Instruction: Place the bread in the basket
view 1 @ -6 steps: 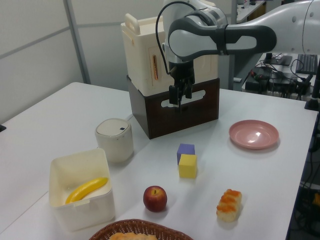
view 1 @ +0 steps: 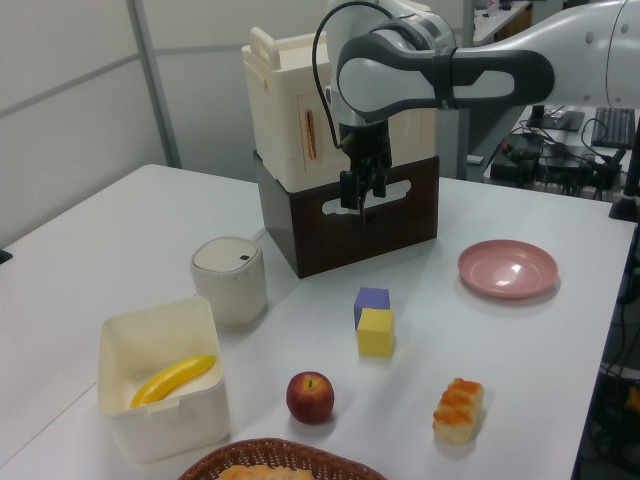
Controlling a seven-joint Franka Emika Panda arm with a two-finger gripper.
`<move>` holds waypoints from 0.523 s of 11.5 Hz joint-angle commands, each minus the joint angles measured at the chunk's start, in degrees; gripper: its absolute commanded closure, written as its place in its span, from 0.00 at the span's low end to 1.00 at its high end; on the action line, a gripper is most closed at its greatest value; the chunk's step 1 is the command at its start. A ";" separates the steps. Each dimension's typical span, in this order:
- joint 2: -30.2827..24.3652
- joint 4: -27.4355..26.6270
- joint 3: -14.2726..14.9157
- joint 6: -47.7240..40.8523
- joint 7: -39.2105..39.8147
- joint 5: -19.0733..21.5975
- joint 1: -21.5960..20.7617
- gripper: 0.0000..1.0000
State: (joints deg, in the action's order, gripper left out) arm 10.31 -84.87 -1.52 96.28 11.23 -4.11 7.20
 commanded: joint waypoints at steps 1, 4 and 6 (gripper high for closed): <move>-1.35 -0.39 0.47 -1.80 0.55 -0.11 -0.52 0.00; -1.35 -0.39 0.47 -1.88 0.72 -0.11 -0.52 0.00; -1.35 -0.30 0.47 -1.88 0.90 0.07 -0.52 0.00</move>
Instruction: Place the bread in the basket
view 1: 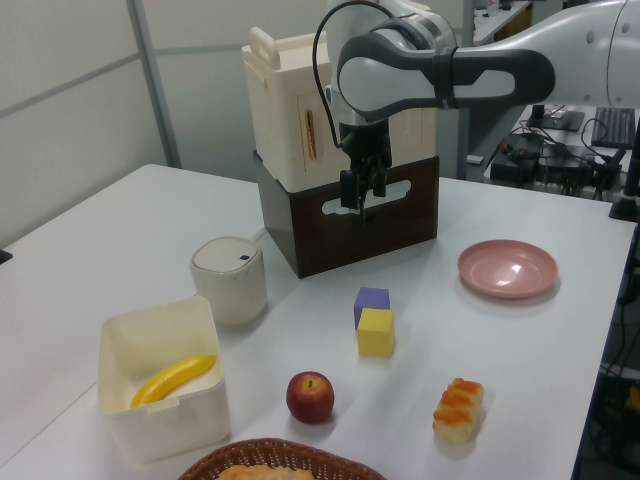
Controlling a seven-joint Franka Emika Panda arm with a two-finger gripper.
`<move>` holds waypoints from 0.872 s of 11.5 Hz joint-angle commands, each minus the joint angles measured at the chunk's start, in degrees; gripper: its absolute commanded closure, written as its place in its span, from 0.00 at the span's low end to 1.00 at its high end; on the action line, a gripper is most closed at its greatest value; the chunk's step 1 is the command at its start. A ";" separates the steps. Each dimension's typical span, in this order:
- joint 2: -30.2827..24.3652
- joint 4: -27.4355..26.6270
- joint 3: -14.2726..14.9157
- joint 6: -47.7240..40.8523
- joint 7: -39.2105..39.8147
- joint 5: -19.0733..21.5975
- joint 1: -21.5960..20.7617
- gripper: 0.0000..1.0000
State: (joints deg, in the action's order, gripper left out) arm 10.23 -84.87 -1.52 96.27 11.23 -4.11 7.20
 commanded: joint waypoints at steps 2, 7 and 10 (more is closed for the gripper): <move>-1.26 -0.30 0.56 -1.88 0.99 0.24 -0.44 0.00; -1.26 -0.30 0.64 -2.23 1.25 0.33 -0.44 0.00; -1.26 -0.30 0.73 -2.49 1.34 0.42 -0.52 0.00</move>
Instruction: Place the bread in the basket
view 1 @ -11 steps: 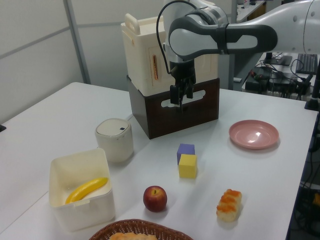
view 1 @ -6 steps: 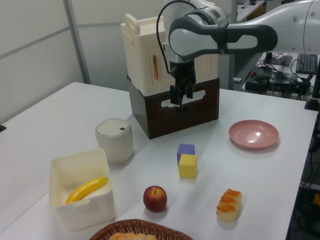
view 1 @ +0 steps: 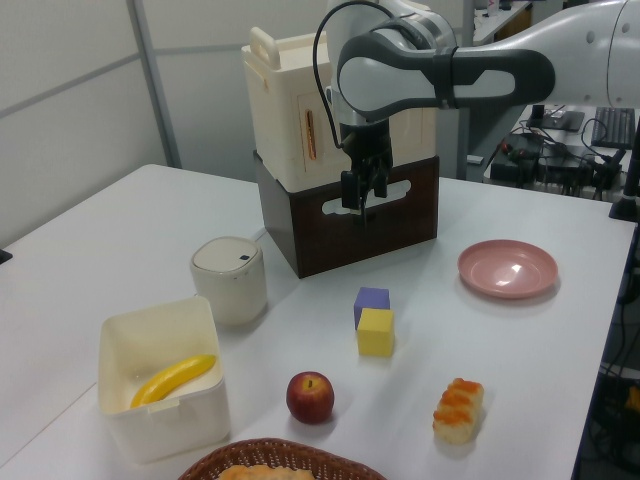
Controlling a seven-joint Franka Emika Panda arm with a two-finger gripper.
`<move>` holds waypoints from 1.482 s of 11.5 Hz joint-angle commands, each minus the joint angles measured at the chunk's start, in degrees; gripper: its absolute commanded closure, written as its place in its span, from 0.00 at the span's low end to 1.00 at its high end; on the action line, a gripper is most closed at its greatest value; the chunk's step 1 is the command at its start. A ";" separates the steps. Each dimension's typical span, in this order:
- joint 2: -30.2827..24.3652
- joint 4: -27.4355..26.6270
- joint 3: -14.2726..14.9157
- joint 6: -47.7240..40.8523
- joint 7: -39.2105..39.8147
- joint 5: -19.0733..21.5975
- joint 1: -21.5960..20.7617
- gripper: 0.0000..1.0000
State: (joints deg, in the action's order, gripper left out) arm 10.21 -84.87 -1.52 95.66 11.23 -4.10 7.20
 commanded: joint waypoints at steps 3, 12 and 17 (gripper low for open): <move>-1.16 -0.30 0.82 -1.88 1.43 0.41 -0.70 0.00; -1.16 -0.30 3.02 -4.42 4.67 0.50 -2.72 0.00; -1.42 -0.39 2.67 -7.31 5.38 0.24 -2.90 0.00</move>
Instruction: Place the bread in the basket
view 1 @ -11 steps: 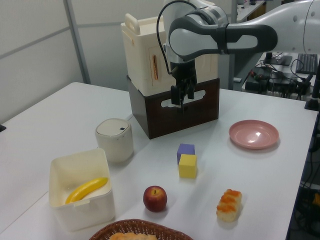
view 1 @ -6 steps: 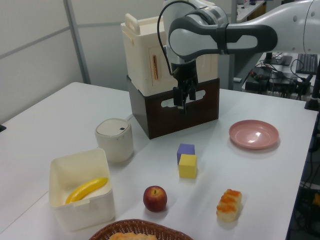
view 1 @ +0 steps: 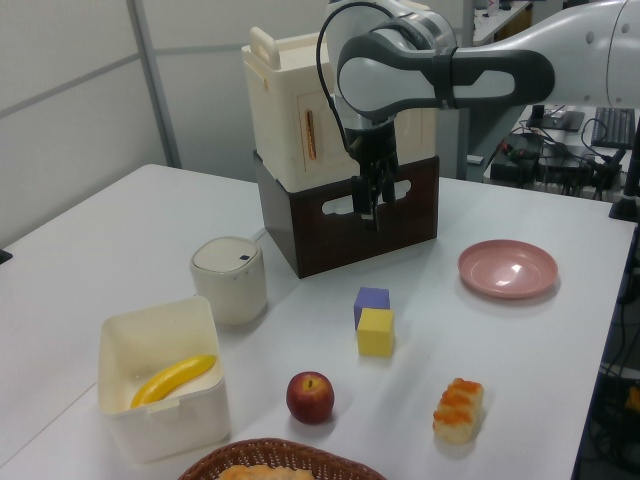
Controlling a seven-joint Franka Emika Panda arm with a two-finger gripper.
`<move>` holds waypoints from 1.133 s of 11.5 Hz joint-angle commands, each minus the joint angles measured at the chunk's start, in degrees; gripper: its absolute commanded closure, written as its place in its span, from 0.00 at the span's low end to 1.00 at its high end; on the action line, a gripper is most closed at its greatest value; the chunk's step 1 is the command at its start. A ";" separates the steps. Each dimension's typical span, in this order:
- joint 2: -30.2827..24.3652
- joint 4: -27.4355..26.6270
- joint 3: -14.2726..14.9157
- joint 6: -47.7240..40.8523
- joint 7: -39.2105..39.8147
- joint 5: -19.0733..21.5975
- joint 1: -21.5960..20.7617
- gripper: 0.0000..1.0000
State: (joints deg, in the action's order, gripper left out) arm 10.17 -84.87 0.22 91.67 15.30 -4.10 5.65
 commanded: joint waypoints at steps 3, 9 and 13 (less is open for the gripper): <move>-4.88 -3.54 0.57 -4.13 4.38 -0.12 -1.69 0.00; -13.15 -19.96 0.49 -3.43 7.11 -0.65 -7.05 0.00; -13.43 -26.30 0.49 -3.69 9.31 -0.65 -9.42 0.00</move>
State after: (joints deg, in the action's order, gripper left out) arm -0.96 -105.51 -0.01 87.58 22.42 -4.12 -1.91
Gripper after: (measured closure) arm 0.000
